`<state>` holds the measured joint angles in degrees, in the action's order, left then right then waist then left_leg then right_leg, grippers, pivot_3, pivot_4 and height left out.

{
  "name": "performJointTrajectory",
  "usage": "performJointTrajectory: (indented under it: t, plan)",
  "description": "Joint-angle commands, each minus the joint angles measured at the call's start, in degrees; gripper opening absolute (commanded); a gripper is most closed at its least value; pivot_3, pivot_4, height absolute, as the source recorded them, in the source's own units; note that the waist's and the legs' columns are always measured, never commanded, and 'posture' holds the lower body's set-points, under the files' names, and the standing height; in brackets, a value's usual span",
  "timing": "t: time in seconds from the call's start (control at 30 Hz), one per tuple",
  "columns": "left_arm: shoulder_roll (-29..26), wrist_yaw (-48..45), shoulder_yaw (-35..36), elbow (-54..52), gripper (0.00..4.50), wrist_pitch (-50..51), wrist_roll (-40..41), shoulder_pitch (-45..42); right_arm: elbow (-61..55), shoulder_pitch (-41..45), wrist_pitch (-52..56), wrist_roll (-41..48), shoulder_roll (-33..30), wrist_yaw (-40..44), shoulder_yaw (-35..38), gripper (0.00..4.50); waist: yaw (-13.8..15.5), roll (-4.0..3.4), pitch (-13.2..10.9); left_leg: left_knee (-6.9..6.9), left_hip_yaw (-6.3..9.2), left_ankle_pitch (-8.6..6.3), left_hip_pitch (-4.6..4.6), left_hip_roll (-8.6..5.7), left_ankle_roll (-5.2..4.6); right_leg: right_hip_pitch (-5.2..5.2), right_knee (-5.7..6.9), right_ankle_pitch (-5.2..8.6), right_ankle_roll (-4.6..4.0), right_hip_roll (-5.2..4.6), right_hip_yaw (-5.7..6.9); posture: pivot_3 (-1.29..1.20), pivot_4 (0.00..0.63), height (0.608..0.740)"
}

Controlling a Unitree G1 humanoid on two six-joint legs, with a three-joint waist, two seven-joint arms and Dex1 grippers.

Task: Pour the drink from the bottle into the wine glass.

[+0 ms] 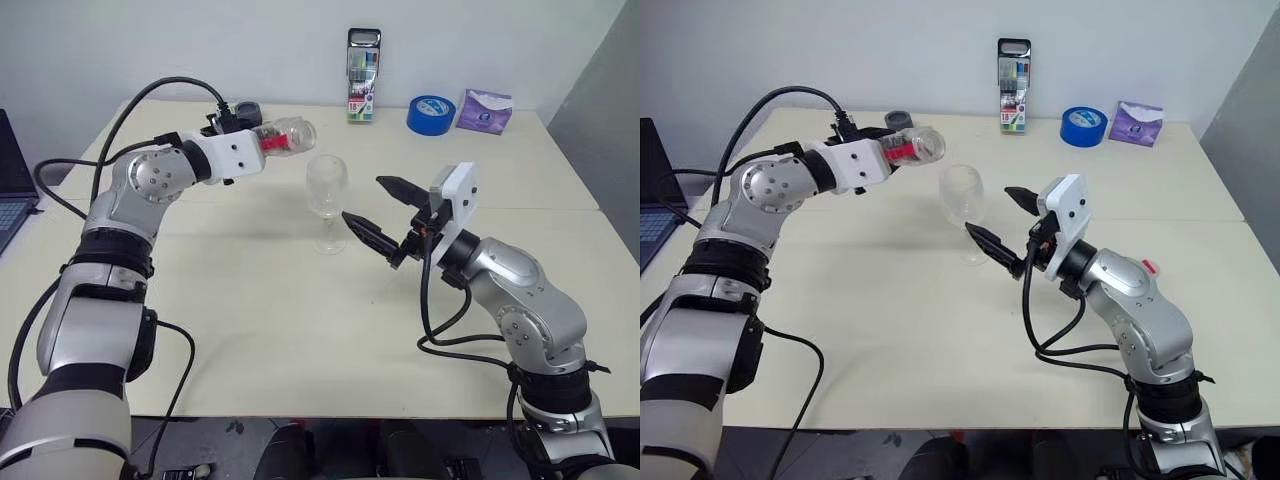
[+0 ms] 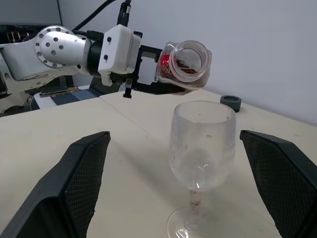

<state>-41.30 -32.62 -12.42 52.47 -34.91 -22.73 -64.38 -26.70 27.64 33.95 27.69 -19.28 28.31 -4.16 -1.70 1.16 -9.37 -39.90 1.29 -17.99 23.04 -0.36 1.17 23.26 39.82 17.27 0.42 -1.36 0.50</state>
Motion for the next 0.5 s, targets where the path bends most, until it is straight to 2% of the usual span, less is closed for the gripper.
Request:
performJointTrajectory:
  t: [0.03, 0.5]
  plan:
    - [-1.96, 1.95, -1.04, 0.33, 1.70, -2.86, -2.35, -4.25, -1.47, -0.08, -1.90, -0.52, 0.27, 0.11, -0.06, 4.50, 0.00, 0.00, 0.00, -0.02, 0.00, 0.00, 0.00, 0.00, 0.00, 0.02, 0.05, 0.00, 0.00, 0.00, 0.00, 0.00, 0.150, 0.740]
    - [-3.16, 6.16, -5.74, 6.58, 1.70, -7.55, -9.50, -10.34, -2.19, -1.03, -2.19, -0.65, 0.60, -0.52, -0.58, 4.50, -0.01, 0.00, 0.00, -0.05, -0.02, 0.00, -0.01, -0.01, -0.01, 0.03, 0.09, 0.00, 0.00, 0.00, 0.02, 0.00, 0.150, 0.740]
